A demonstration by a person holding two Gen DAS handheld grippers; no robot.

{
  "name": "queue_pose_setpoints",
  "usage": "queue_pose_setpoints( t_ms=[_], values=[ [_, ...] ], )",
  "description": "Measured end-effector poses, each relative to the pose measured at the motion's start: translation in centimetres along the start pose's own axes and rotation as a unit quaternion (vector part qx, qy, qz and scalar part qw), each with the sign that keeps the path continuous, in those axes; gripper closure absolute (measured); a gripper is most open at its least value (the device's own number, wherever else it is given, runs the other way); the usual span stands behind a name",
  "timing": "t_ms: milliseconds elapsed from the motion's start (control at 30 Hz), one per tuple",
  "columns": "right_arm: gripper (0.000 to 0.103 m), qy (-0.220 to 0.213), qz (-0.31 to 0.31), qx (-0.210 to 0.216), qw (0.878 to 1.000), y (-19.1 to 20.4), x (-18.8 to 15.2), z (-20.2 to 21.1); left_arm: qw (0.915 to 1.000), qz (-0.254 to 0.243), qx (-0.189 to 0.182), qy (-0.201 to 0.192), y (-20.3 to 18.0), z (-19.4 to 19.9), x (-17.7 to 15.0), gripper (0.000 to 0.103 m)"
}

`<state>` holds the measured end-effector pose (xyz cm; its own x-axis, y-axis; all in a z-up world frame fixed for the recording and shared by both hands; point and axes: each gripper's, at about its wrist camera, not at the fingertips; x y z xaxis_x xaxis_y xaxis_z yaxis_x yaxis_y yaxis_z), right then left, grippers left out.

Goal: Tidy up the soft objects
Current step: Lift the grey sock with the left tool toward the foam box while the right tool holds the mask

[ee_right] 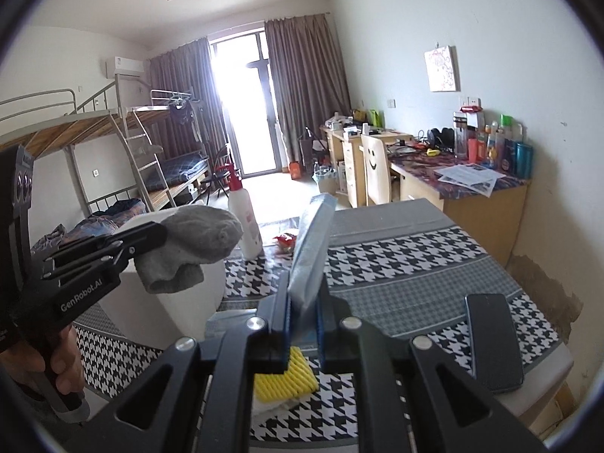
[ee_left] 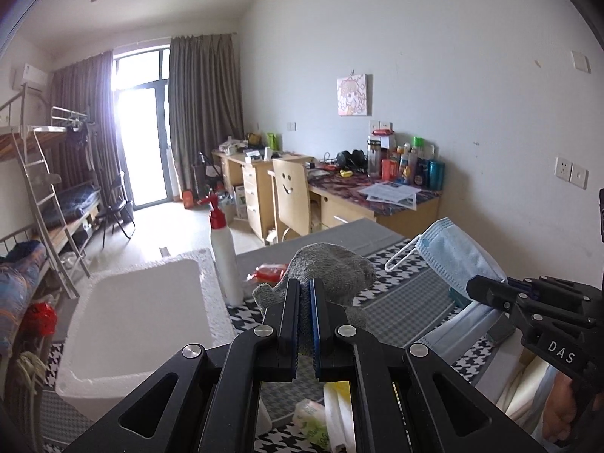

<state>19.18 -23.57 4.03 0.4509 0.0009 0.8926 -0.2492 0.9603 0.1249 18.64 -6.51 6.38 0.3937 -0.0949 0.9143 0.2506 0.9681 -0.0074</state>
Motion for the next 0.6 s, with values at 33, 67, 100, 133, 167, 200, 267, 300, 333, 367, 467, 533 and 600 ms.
queue_pose_setpoints(
  t_ms=[33, 67, 100, 133, 167, 200, 267, 300, 333, 367, 467, 533, 600],
  values=[
    [0.089, -0.003, 0.001, -0.001, 1.0, 0.1, 0.2, 0.0, 1.0, 0.0, 0.002, -0.002, 0.1, 0.0, 0.2, 0.098],
    [0.089, -0.005, 0.002, -0.002, 1.0, 0.2, 0.5, 0.0, 1.0, -0.001, 0.001, -0.003, 0.1, 0.1, 0.4, 0.098],
    [0.089, -0.008, 0.003, -0.002, 1.0, 0.3, 0.7, 0.1, 1.0, -0.001, 0.0, -0.004, 0.2, 0.1, 0.5, 0.098],
    [0.089, -0.011, 0.004, -0.002, 1.0, 0.4, 0.9, 0.1, 1.0, 0.0, 0.001, -0.004, 0.1, -0.1, 0.8, 0.098],
    [0.089, -0.014, 0.005, -0.003, 1.0, 0.4, 1.2, 0.1, 1.0, 0.0, 0.002, -0.005, 0.2, -0.1, 1.0, 0.098],
    [0.089, -0.016, 0.005, -0.003, 1.0, 0.5, 1.4, 0.1, 1.0, 0.001, 0.004, -0.007, 0.3, -0.1, 1.1, 0.098],
    [0.089, -0.02, 0.005, -0.001, 1.0, 0.6, 1.7, 0.1, 1.0, 0.004, 0.005, -0.007, 0.5, -0.2, 1.5, 0.098],
    [0.089, -0.021, 0.005, 0.0, 1.0, 0.6, 1.9, 0.1, 0.9999, 0.007, 0.005, -0.008, 0.7, 0.0, 1.5, 0.098],
    [0.089, -0.024, 0.004, 0.001, 1.0, 0.7, 2.1, 0.0, 0.9999, 0.007, 0.005, -0.01, 0.8, 0.0, 1.6, 0.098],
    [0.089, -0.025, 0.004, 0.005, 1.0, 0.7, 2.3, -0.1, 0.9999, 0.006, 0.007, -0.011, 0.9, 0.0, 1.7, 0.098],
    [0.089, -0.03, 0.006, 0.007, 1.0, 1.0, 2.7, -0.2, 0.9997, 0.01, 0.011, -0.017, 1.3, 0.2, 2.2, 0.098],
    [0.089, -0.033, 0.007, 0.01, 0.999, 1.1, 3.0, -0.3, 0.9996, 0.012, 0.014, -0.021, 1.4, 0.3, 2.5, 0.098],
    [0.089, -0.035, 0.005, 0.012, 0.999, 1.2, 3.4, -0.5, 0.9995, 0.012, 0.018, -0.025, 1.7, 0.4, 2.7, 0.098]
  ],
)
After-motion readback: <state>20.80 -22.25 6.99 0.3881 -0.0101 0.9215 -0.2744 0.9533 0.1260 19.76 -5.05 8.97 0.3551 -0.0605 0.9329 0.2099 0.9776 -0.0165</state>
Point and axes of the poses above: each gripper's, at about its wrist camera, not at the fingertips, and z roughly against the way its jaws point, y to its left, x to its top, and after that the axes turned 2 degrees about z, right-handed
